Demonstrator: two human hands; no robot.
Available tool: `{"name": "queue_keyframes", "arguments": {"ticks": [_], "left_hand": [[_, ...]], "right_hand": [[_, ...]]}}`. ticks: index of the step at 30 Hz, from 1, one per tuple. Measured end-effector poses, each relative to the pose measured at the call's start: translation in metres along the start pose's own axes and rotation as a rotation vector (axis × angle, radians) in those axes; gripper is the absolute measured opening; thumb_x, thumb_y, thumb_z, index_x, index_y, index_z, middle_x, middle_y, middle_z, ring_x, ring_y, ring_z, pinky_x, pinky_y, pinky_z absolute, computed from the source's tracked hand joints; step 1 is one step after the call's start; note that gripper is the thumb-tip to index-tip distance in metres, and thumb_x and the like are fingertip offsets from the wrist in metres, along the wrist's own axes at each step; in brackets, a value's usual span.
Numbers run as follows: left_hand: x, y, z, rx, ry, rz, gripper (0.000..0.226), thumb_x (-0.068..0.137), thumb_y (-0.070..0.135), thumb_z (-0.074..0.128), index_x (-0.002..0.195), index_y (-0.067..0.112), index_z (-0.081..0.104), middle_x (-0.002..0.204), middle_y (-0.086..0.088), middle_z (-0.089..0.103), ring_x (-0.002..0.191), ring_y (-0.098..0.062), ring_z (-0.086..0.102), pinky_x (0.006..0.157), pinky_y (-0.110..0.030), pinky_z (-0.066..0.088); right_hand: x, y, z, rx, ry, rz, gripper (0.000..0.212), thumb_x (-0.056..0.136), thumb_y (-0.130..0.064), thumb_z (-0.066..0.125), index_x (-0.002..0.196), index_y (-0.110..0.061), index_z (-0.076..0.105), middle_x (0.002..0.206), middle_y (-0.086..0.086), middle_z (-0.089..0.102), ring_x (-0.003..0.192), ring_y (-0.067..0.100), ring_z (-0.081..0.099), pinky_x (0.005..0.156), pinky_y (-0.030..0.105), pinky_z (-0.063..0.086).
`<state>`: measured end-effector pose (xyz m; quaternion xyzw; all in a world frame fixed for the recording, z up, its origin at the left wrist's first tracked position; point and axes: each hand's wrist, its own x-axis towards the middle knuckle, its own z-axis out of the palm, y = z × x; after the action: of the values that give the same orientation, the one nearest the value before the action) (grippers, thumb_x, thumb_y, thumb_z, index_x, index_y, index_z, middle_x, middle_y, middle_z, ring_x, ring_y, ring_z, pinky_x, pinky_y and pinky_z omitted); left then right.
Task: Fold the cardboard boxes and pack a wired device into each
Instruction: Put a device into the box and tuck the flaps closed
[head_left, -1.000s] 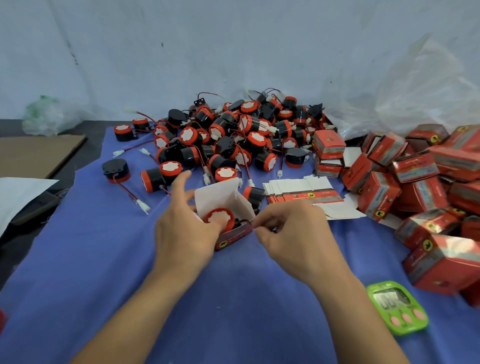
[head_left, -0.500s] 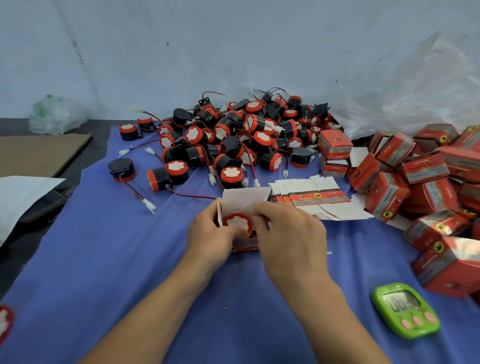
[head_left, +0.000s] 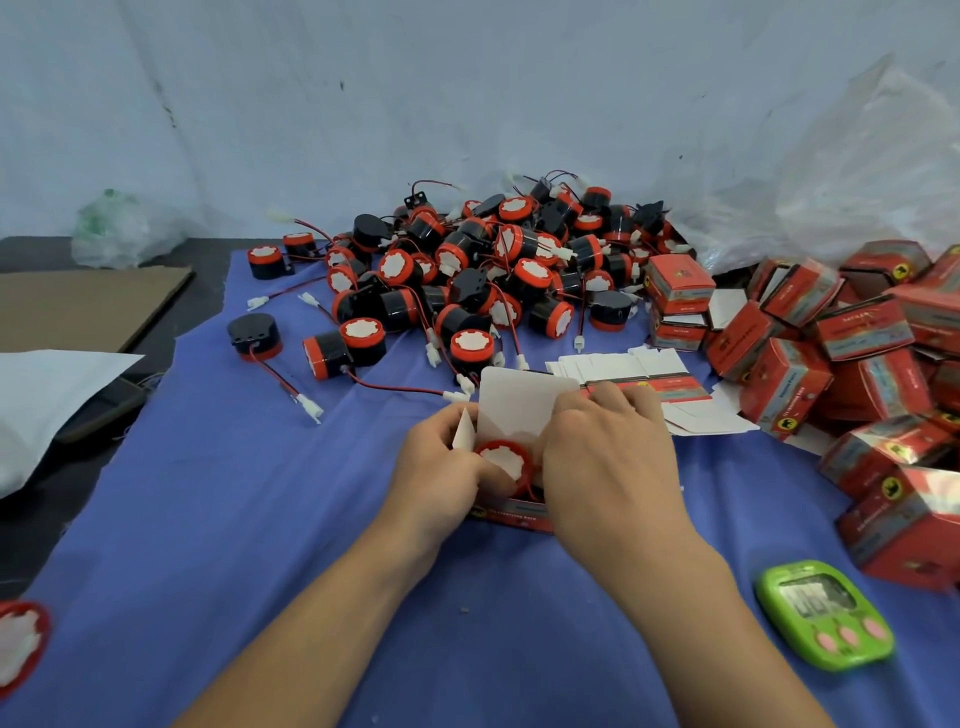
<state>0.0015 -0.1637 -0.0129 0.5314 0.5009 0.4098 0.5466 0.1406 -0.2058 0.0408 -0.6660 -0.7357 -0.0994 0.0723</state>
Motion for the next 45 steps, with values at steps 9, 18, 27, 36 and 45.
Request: {"name": "queue_keyframes", "arguments": {"ticks": [9,18,27,36,45], "left_hand": [[0.002,-0.008,0.003,0.081,0.013,0.076,0.049,0.055,0.012,0.067,0.099,0.032,0.073,0.095,0.002,0.079,0.092,-0.024,0.074,0.078,-0.053,0.063],[-0.004,-0.013,0.016,0.175,0.114,0.125,0.055,0.060,0.026,0.078,0.111,0.041,0.066,0.103,0.017,0.076,0.098,-0.011,0.073,0.085,-0.046,0.062],[-0.012,-0.010,0.030,0.223,0.292,0.145,0.060,0.051,0.057,0.067,0.109,0.045,0.058,0.098,0.025,0.069,0.090,0.004,0.065,0.066,-0.016,0.053],[-0.016,-0.004,0.033,0.262,0.339,0.147,0.055,0.048,0.068,0.058,0.097,0.045,0.054,0.097,0.045,0.059,0.085,0.016,0.059,0.055,-0.010,0.047],[-0.011,-0.012,0.031,0.303,0.367,0.143,0.041,0.063,0.053,0.074,0.098,0.044,0.055,0.091,0.024,0.067,0.084,0.003,0.063,0.063,-0.023,0.052]], "right_hand": [[0.001,-0.003,0.002,-0.051,-0.103,-0.056,0.027,0.079,-0.011,0.049,0.064,-0.025,0.032,0.086,0.001,0.067,0.095,0.027,0.048,0.088,0.038,0.023],[0.001,0.014,0.008,0.289,-0.227,0.009,0.025,0.091,-0.015,0.056,0.098,-0.026,0.077,0.100,-0.002,0.071,0.093,0.024,0.060,0.085,0.033,0.045],[-0.007,0.032,0.010,0.716,0.240,0.245,0.013,0.080,-0.022,0.083,0.084,-0.034,0.081,0.063,-0.020,0.065,0.064,0.006,0.061,0.058,0.014,0.041],[-0.009,0.011,0.013,0.730,0.287,0.174,0.039,0.079,-0.029,0.085,0.117,-0.031,0.078,0.089,-0.009,0.068,0.092,0.016,0.058,0.082,0.037,0.051],[-0.003,0.011,0.026,0.168,0.228,0.094,0.020,0.081,-0.016,0.073,0.088,-0.032,0.082,0.106,-0.005,0.071,0.100,0.028,0.054,0.087,0.036,0.028]]}}
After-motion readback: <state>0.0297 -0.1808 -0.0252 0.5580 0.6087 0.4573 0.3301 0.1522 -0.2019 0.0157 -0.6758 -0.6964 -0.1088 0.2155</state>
